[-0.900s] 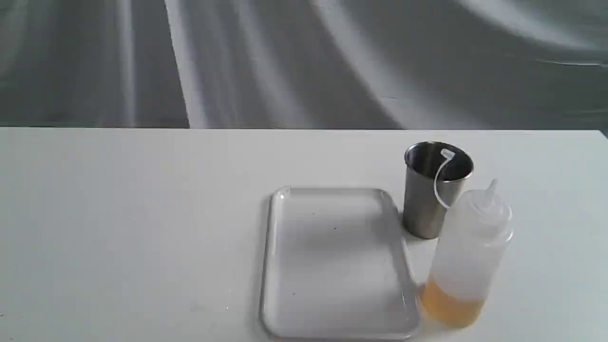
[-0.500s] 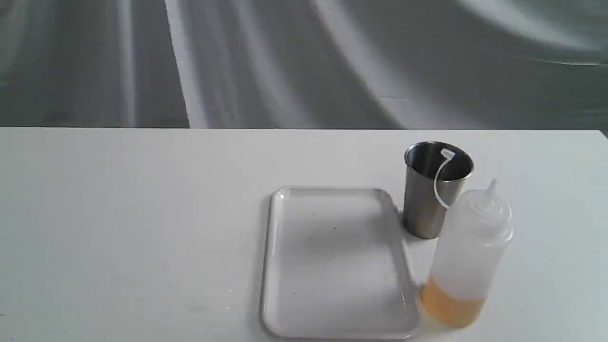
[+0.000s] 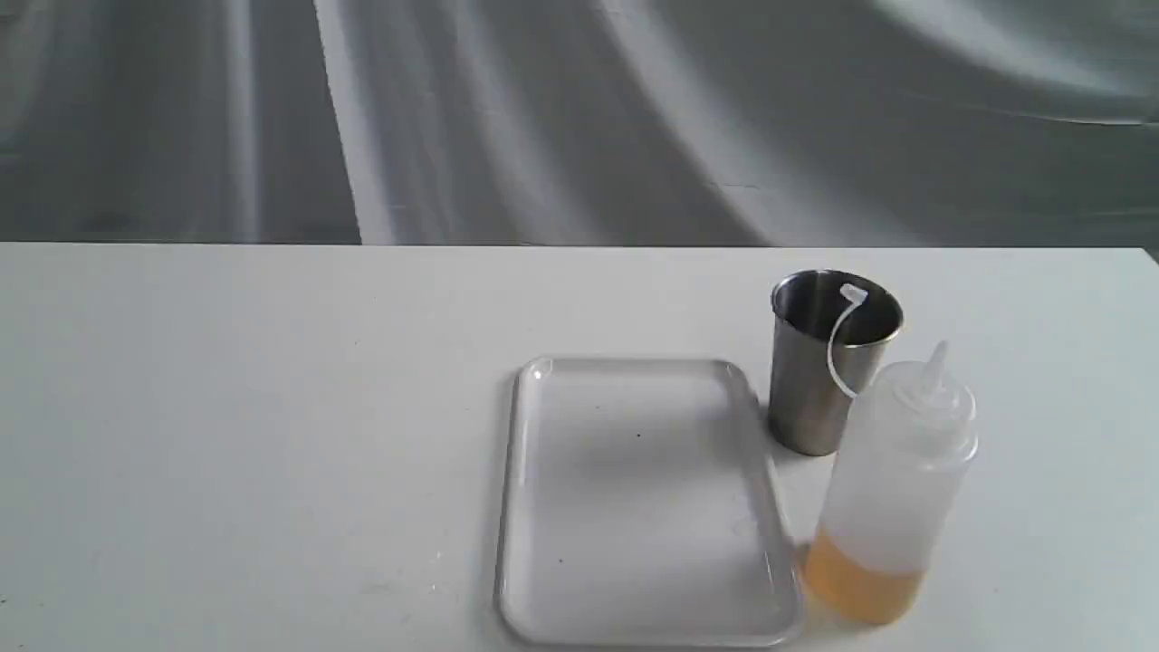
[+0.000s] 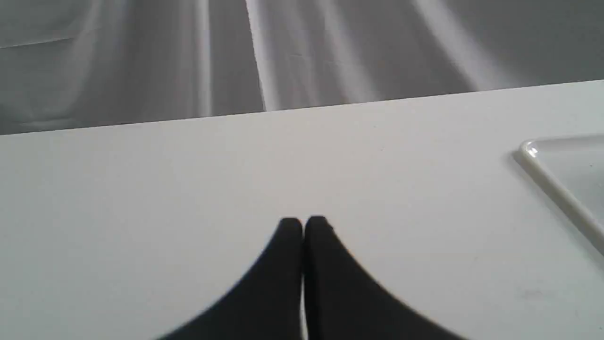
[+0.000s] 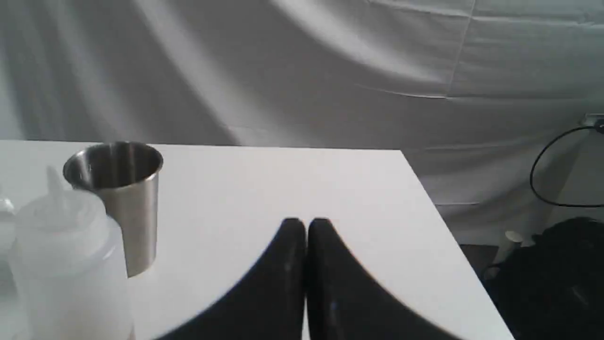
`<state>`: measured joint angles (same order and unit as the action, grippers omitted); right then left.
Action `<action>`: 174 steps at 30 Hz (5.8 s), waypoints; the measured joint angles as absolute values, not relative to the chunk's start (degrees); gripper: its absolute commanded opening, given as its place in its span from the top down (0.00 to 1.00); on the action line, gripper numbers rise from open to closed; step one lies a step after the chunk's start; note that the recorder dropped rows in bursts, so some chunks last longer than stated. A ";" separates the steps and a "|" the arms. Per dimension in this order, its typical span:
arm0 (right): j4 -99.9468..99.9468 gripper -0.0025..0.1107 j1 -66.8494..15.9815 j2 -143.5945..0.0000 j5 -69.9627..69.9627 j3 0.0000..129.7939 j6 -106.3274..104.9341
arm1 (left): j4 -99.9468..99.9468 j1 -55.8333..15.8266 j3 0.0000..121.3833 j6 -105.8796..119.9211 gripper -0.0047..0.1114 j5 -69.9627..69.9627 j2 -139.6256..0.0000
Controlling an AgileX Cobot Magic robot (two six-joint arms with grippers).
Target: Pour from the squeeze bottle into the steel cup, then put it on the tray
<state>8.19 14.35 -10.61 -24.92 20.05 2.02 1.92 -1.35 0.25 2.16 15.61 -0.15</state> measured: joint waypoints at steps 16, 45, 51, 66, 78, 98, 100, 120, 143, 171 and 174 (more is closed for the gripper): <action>8.19 0.98 7.72 -34.78 -25.08 33.26 2.72 | 1.92 -1.35 0.26 2.16 0.96 15.61 -0.15; 1.39 0.98 -8.54 -48.42 -9.22 16.39 3.32 | 1.92 -1.35 0.26 2.16 0.96 15.61 -0.15; 1.01 0.98 -8.54 -48.42 -6.55 13.87 3.32 | 1.92 -1.35 0.26 2.16 0.96 15.61 -0.15; 0.66 0.48 -8.54 -48.42 -6.33 13.72 3.32 | 1.92 -1.35 0.26 2.16 0.96 15.61 -0.15; 0.66 0.16 -8.54 -48.53 -4.41 12.76 3.32 | 1.92 -1.35 0.26 2.16 0.96 15.61 -0.15; 0.66 0.16 -8.54 -77.38 17.75 14.76 3.32 | 1.92 -1.35 0.26 2.16 0.96 15.61 -0.15; 0.66 0.16 -8.54 -79.83 18.53 16.77 3.32 | 1.92 -1.35 0.26 2.16 0.96 15.61 -0.15; 0.54 0.16 -8.54 -93.69 25.02 25.87 3.32 | 1.92 -1.35 0.26 2.16 0.96 15.61 -0.15; 0.54 0.64 -8.54 -93.69 28.16 25.87 4.73 | 1.92 -1.35 0.26 2.16 0.96 15.61 -0.15; 1.01 0.90 -4.94 -65.50 1.92 25.87 2.28 | 1.92 -1.35 0.26 2.16 0.96 15.61 -0.15; 3.63 0.90 -1.29 -63.07 -3.17 25.87 2.05 | 1.92 -1.35 0.26 2.16 0.96 15.61 -0.15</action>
